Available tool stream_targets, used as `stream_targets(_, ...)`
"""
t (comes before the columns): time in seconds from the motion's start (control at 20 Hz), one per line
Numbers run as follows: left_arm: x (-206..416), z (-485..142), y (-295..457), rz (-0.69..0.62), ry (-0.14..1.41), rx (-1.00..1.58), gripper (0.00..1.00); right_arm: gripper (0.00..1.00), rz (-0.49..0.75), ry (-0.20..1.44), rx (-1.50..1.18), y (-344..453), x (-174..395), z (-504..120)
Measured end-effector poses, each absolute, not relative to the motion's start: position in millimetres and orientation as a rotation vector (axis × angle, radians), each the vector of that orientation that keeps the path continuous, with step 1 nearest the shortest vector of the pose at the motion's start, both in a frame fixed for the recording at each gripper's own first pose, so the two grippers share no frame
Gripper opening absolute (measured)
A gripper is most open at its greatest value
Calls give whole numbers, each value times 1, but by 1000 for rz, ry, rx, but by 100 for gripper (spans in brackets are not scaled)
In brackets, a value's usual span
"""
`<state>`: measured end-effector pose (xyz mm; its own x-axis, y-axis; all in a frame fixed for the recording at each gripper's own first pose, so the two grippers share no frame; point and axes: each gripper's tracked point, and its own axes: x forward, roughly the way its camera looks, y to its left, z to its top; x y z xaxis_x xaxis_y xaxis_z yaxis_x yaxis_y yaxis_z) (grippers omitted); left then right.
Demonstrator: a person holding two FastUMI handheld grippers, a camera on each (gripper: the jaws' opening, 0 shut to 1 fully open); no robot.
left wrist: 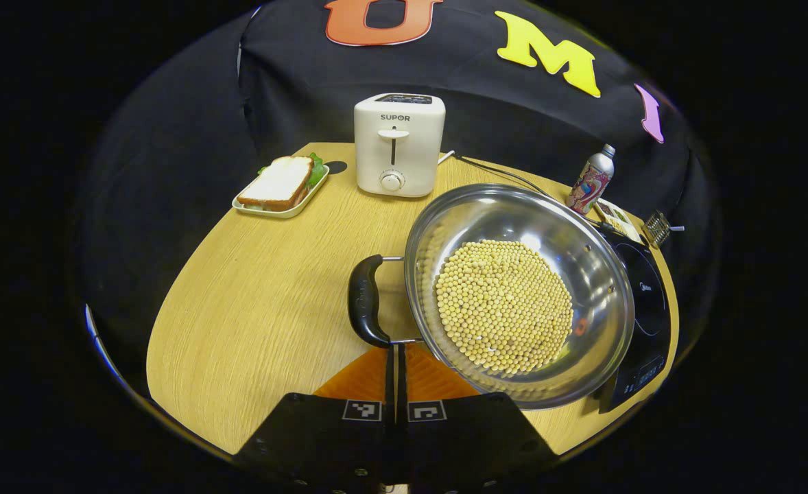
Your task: First push the handle of the pot to place it horizontally, then grasp the pot with both hands and set it on the induction cooktop.
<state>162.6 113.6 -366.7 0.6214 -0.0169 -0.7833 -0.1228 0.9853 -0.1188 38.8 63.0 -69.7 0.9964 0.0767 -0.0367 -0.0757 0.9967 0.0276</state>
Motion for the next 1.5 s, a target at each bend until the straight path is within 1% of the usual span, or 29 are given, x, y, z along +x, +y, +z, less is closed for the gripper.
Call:
stream_targets(0.15,174,-366,117,57,902,-178,0,96,72,55,42,71,50,-79)
stream_targets(0.2,177,-367,118,57,906,-182,0,100,74,71,46,75,54,-85)
stream_targets(0.25,180,-367,118,55,904,-181,0,96,72,89,47,76,58,-91)
stream_targets(0.4,191,-366,123,65,900,-162,0,96,66,126,55,80,68,-102)
stream_targets(0.45,195,-367,125,70,902,-151,0,100,67,128,60,81,70,-103)
stream_targets(0.5,196,-365,127,74,901,-142,0,96,67,128,64,83,73,-103)
stream_targets(0.7,195,-358,133,87,895,-122,0,96,55,146,58,91,85,-112)
stream_targets(0.75,195,-352,132,86,880,-123,0,96,58,154,55,95,88,-116)
stream_targets(0.8,197,-344,134,93,849,-121,0,100,57,168,52,99,92,-122)
stream_targets(0.85,197,-335,137,103,820,-120,0,96,57,184,47,103,97,-130)
stream_targets(0.9,197,-327,135,101,790,-133,0,96,61,204,41,108,102,-138)
stream_targets(0.95,196,-316,131,92,767,-160,1,100,66,226,35,114,107,-147)
stream_targets(1.0,195,-310,127,84,750,-176,4,96,71,248,31,120,113,-155)
stream_targets(1.05,193,-299,128,79,729,-181,9,96,75,269,29,126,119,-163)
stream_targets(1.1,196,-295,126,78,706,-183,25,96,80,295,28,132,124,-172)
stream_targets(1.15,196,-291,123,70,688,-177,36,96,84,323,29,137,130,-181)
stream_targets(1.35,198,-281,113,38,647,-186,97,96,120,430,29,166,147,-218)
stream_targets(1.5,206,-288,119,41,652,-171,96,97,145,523,36,186,161,-246)
